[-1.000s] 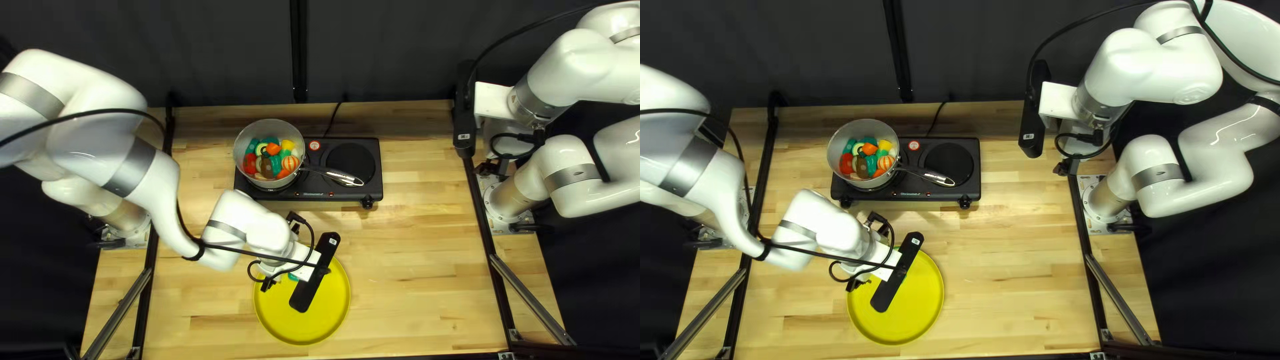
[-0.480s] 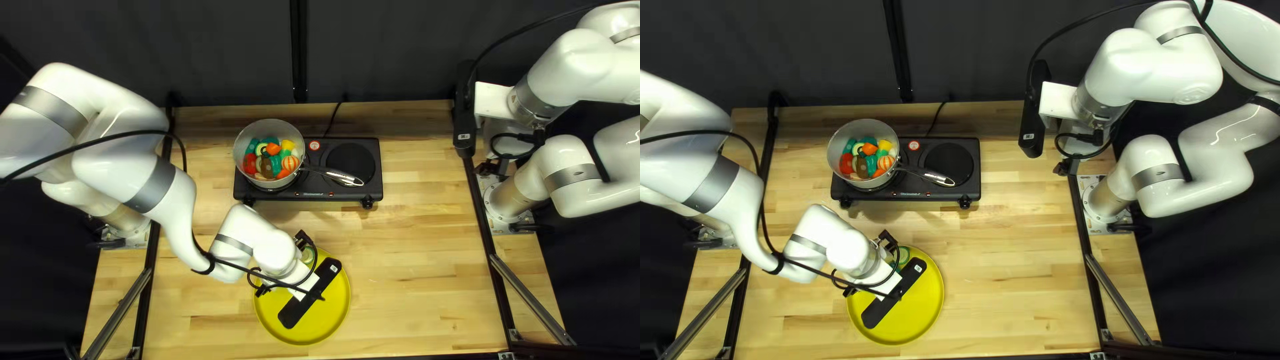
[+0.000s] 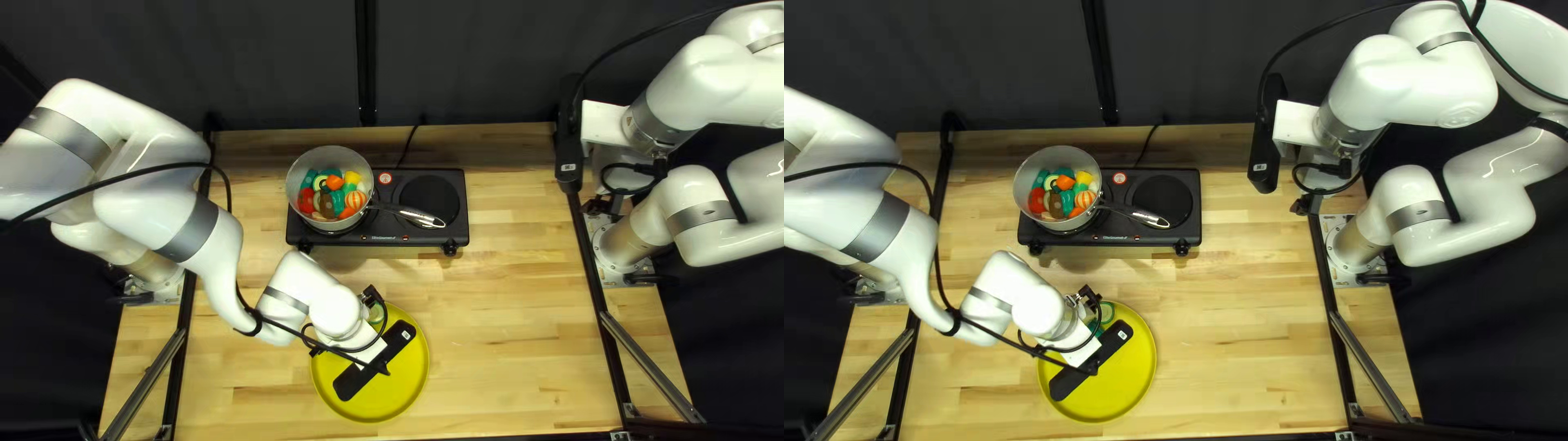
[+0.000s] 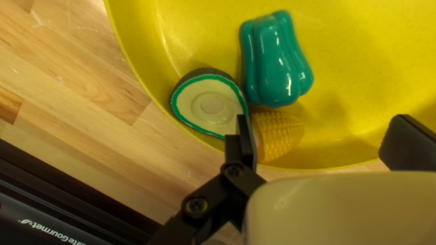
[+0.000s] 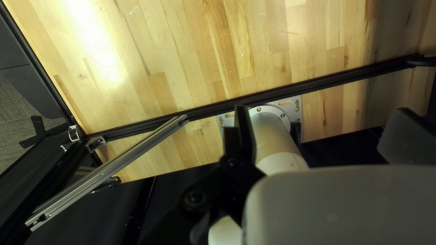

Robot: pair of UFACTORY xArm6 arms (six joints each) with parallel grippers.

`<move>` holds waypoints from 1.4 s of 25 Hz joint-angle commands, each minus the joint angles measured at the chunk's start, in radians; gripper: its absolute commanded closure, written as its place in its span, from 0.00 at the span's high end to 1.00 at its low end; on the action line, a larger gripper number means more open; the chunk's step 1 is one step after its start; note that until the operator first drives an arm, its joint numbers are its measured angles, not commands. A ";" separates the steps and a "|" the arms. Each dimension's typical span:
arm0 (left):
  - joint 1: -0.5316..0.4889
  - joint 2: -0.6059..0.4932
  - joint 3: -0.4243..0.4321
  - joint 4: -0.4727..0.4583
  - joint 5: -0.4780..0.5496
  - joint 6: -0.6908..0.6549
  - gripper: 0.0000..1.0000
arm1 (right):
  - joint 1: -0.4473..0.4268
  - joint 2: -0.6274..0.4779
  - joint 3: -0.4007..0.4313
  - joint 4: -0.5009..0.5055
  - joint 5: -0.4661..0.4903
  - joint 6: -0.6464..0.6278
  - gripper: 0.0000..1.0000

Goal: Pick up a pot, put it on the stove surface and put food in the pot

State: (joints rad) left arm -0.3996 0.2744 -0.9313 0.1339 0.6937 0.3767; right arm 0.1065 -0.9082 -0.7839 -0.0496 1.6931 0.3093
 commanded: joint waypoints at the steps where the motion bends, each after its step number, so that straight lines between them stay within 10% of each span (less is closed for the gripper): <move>1: 0.005 0.034 -0.026 0.017 -0.001 -0.008 1.00 | 0.000 0.000 0.000 0.000 0.000 0.000 1.00; 4: 0.005 0.039 -0.022 0.028 -0.003 -0.024 0.86 | 0.000 0.000 0.000 0.000 0.000 0.000 1.00; 5: 0.005 0.039 -0.022 0.028 -0.003 -0.024 0.00 | 0.000 0.000 0.000 0.000 0.000 0.000 1.00; 25: 0.002 0.032 -0.022 0.024 0.005 -0.023 0.00 | 0.000 0.000 0.000 0.000 0.000 0.000 1.00; 35: -0.001 -0.102 -0.144 -0.016 0.295 0.018 0.00 | 0.000 0.000 0.000 0.000 0.000 0.000 1.00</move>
State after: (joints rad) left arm -0.4042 0.1984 -1.0613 0.1217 0.9484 0.3921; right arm 0.1065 -0.9082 -0.7839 -0.0496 1.6931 0.3093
